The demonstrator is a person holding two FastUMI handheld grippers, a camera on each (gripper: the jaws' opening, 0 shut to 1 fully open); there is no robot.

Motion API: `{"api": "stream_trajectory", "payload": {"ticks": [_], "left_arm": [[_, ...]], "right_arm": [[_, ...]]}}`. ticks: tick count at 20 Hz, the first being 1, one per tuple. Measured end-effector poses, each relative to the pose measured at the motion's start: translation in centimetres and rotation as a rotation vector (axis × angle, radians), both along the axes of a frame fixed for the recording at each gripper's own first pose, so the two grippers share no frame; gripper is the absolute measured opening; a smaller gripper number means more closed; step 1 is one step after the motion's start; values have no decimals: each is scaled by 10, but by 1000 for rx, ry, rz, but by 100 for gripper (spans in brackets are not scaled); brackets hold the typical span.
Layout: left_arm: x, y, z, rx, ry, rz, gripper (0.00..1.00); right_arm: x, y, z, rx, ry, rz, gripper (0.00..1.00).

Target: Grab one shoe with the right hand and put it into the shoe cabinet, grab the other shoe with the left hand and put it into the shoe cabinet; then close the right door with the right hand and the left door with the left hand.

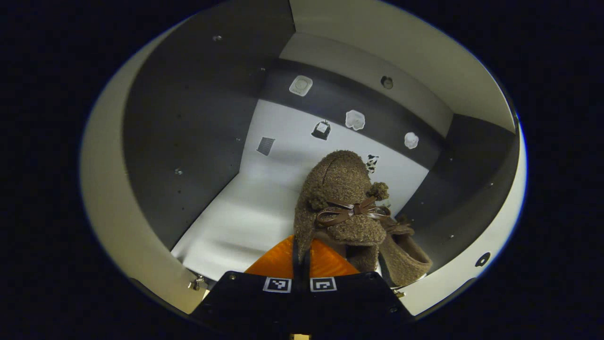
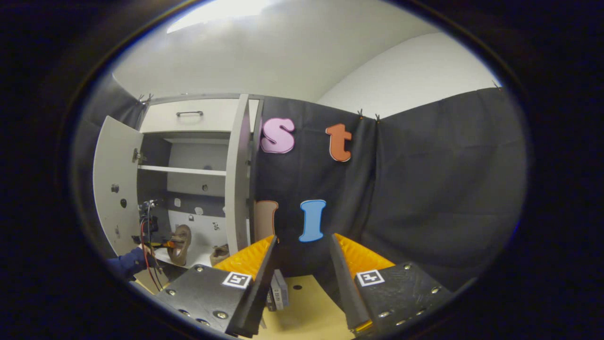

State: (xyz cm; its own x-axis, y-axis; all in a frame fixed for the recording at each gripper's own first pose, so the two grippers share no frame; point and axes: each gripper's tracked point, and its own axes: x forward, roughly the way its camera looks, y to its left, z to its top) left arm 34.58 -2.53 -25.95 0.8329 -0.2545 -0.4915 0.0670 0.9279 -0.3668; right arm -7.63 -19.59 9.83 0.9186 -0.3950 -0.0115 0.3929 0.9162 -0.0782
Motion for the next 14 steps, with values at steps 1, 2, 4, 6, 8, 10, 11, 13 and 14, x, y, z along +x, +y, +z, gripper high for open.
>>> {"api": "stream_trajectory", "payload": {"ticks": [1,2,4,6,8,10,11,13,14], "left_arm": [[7,-3,-3,2,3,10,1],[15,-6,-6,8,7,11,1],[22,-11,-12,46,10,-9,0],[27,-12,-17,89,9,-24,1],[31,-15,-19,115,9,-43,1],[33,-18,-24,138,21,-76,9],[30,-20,-24,144,28,-100,11],[31,-18,-21,174,19,-112,25],[28,-13,-17,200,13,-110,38]], "right_arm": [[-4,-4,-2,3,4,-16,66],[-9,-10,-4,10,10,-31,66],[-15,-16,-9,32,17,-50,66],[-21,-21,-13,52,15,-67,66],[-19,-23,-18,60,19,-83,66],[-20,-24,-23,66,29,-90,66],[-19,-24,-25,74,33,-88,66],[-16,-21,-33,90,44,-73,66],[-13,-20,-37,95,52,-63,66]]}}
